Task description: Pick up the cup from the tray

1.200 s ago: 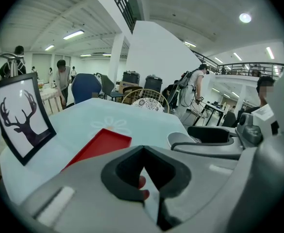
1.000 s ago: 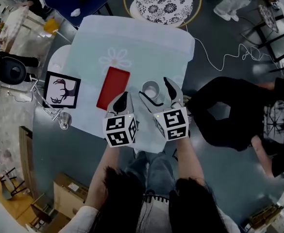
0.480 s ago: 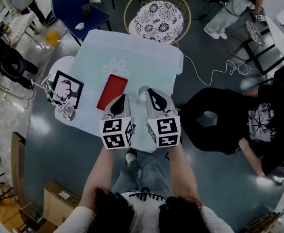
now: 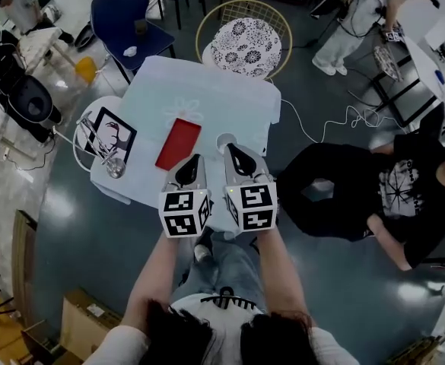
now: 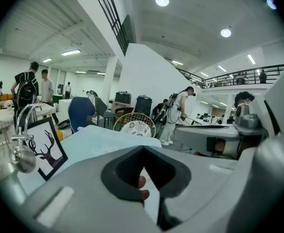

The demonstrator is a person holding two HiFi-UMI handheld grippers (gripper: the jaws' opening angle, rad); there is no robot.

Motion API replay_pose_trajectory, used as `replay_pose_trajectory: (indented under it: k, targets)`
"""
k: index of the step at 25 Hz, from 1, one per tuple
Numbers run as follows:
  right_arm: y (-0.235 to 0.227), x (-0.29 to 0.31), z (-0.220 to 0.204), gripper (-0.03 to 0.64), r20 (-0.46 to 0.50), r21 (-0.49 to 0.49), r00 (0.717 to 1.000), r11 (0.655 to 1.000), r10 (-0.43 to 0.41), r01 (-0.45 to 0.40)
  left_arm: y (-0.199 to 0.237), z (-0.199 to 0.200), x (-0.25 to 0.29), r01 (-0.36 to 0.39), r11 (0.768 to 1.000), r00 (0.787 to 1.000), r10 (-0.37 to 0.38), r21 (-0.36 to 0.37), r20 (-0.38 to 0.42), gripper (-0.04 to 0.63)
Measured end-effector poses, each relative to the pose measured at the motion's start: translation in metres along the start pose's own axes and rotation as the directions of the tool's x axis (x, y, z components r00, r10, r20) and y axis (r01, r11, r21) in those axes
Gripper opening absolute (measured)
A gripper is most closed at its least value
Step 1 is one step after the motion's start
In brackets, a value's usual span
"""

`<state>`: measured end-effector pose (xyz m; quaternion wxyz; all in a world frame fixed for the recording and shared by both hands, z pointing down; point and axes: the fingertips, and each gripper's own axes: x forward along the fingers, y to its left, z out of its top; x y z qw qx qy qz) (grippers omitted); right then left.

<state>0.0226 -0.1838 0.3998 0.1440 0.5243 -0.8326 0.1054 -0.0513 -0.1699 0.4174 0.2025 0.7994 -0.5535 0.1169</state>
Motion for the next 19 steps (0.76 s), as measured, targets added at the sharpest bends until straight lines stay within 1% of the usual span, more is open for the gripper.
replay_pose_trajectory:
  k: [6,13,19]
  targets:
    - [0.008,-0.012,0.002,0.02,-0.007,-0.001,1.0,1.0,0.002,-0.002,-0.004,0.002,-0.016,0.014,1.0,1.0,-0.014,0.012,0.011,0.0]
    - [0.022,-0.02,0.0,0.02,-0.018,-0.014,1.0,1.0,0.006,-0.006,0.002,-0.003,-0.029,0.0,1.0,1.0,0.0,-0.004,0.003,0.0]
    - [0.031,-0.029,-0.006,0.02,-0.032,-0.035,0.999,0.999,0.015,-0.016,0.006,-0.002,-0.037,-0.019,1.0,0.999,0.02,-0.016,0.031,0.0]
